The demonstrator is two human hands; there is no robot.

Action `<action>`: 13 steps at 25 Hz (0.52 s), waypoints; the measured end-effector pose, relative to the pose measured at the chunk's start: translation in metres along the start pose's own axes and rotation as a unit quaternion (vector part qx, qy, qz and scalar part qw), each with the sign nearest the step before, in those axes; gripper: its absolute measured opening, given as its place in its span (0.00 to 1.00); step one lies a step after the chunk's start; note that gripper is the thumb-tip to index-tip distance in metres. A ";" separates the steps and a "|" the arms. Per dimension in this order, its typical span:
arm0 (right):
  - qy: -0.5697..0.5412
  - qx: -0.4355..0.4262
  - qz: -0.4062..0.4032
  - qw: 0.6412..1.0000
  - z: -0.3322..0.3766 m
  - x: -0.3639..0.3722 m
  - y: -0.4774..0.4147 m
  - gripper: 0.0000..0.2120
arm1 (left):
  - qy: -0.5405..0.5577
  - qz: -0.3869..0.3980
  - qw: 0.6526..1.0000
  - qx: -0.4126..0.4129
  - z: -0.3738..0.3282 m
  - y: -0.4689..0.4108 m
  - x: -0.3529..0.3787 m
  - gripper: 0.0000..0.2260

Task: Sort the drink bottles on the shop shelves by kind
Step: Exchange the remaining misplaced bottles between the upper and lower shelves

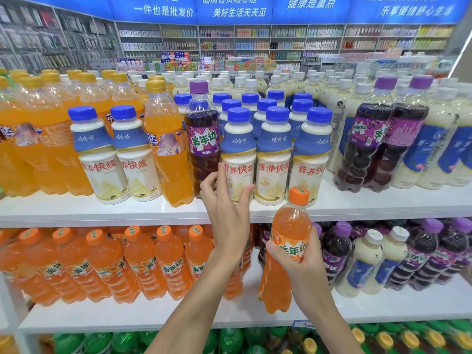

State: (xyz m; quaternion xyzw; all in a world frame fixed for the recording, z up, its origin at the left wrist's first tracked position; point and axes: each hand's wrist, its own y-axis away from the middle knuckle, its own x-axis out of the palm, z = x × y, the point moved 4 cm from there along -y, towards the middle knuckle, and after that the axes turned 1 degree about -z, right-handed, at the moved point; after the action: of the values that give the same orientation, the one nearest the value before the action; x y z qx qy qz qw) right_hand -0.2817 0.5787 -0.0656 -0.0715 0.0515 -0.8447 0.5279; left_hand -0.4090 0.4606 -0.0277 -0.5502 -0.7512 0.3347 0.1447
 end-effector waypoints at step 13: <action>0.045 0.017 -0.008 0.999 -0.033 0.015 0.008 0.19 | 0.002 0.081 0.997 -0.011 0.010 0.018 -0.041 0.26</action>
State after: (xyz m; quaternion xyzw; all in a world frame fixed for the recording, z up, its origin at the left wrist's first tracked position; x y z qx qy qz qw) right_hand -0.2866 0.5623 -0.0988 -0.0249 0.0604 -0.8518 0.5198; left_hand -0.3874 0.4220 -0.0407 -0.6118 -0.7073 0.3357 0.1124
